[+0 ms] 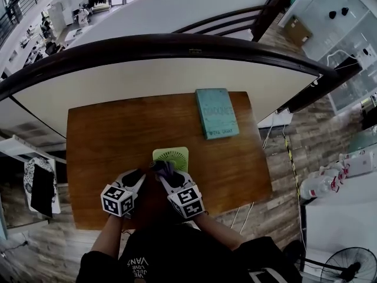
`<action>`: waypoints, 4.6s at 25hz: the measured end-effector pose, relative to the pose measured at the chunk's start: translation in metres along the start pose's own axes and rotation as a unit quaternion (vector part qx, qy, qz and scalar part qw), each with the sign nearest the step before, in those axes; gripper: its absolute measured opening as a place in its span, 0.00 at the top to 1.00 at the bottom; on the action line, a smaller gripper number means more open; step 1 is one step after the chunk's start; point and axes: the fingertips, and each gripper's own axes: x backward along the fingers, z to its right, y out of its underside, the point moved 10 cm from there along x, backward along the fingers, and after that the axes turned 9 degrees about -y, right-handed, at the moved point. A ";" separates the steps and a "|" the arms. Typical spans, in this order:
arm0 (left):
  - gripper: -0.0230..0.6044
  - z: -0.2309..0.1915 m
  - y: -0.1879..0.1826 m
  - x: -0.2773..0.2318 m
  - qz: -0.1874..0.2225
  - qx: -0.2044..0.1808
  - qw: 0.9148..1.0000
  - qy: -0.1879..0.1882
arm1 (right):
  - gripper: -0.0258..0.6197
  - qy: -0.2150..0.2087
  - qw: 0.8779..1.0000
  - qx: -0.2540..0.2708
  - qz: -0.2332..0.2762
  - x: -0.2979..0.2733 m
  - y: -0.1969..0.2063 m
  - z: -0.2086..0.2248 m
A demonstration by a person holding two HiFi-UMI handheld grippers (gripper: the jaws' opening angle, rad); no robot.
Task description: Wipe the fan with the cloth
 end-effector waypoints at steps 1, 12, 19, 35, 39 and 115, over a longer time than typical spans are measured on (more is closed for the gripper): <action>0.82 0.001 0.001 -0.001 -0.001 -0.001 1.000 0.000 | 0.79 0.003 1.000 -0.002 0.000 0.003 0.001 0.002; 0.82 0.016 0.008 -0.016 -0.013 -0.004 1.000 0.009 | 0.79 0.068 0.997 -0.045 0.002 0.045 0.020 0.036; 0.82 0.023 0.008 -0.020 -0.004 0.008 1.000 0.014 | 0.79 0.104 0.991 -0.084 0.004 0.064 0.031 0.057; 0.82 0.023 0.013 -0.004 0.007 0.022 1.000 -0.012 | 0.79 0.026 0.998 -0.066 -0.002 0.040 0.029 0.019; 0.82 0.018 0.018 0.009 0.011 0.029 0.999 -0.025 | 0.79 -0.013 0.999 -0.044 -0.026 0.018 0.030 0.002; 0.95 0.159 -0.037 0.078 0.181 0.014 0.982 -0.043 | 0.79 0.032 0.989 -0.039 0.141 0.203 -0.027 0.029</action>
